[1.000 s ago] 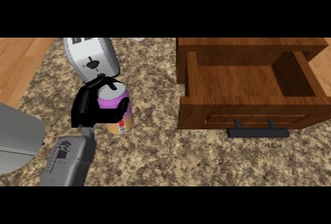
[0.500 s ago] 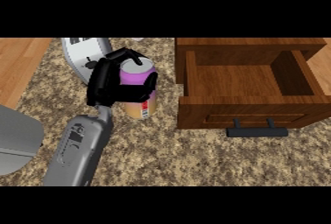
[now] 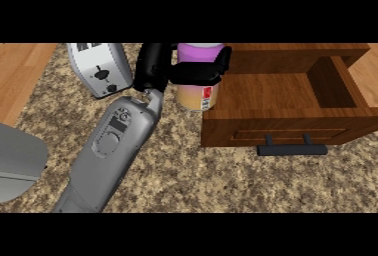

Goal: Pick up the can, place it into the drawer and close the drawer

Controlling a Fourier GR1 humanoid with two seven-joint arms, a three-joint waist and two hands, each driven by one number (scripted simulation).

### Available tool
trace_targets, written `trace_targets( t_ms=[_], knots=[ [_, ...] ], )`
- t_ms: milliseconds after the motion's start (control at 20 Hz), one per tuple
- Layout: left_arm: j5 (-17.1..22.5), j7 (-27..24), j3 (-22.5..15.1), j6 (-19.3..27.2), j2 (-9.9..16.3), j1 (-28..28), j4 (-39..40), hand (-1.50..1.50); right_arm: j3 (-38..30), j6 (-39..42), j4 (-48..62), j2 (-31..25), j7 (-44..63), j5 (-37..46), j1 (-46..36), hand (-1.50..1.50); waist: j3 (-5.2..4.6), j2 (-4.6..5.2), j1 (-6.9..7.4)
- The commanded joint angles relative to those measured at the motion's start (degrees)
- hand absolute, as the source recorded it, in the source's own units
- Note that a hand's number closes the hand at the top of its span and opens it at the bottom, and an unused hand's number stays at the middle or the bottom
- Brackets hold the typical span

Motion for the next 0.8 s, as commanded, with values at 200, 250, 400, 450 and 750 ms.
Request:
trace_targets(
  t_ms=[200,250,400,450,750],
  knots=[
    [4.2,3.0,-3.2,8.2,0.0,-16.8,12.7,1.5,-0.2,1.1,0.7,0.6,-1.5,0.8,1.1,-1.5,0.03,0.12,-0.78],
    [3.8,5.2,-0.2,6.2,0.0,-21.0,14.2,1.5,1.9,-2.8,-3.0,1.1,4.7,2.2,-3.2,-1.5,0.0,0.19,-0.49],
    [7.2,2.2,-3.4,8.9,0.0,-22.6,19.5,1.5,-1.2,0.9,-1.7,0.2,0.4,-1.3,1.1,-1.5,0.04,0.15,-1.2],
    [5.0,4.8,0.7,6.5,0.0,-26.6,21.1,1.5,0.9,0.2,-1.7,1.2,0.8,1.2,1.1,-1.5,0.04,0.13,-0.63],
    [13.2,-1.8,-7.4,9.9,0.0,-27.1,28.4,1.5,0.2,-0.9,3.2,-0.6,0.4,1.8,-3.6,-1.5,0.05,0.38,-1.32]
  ],
)
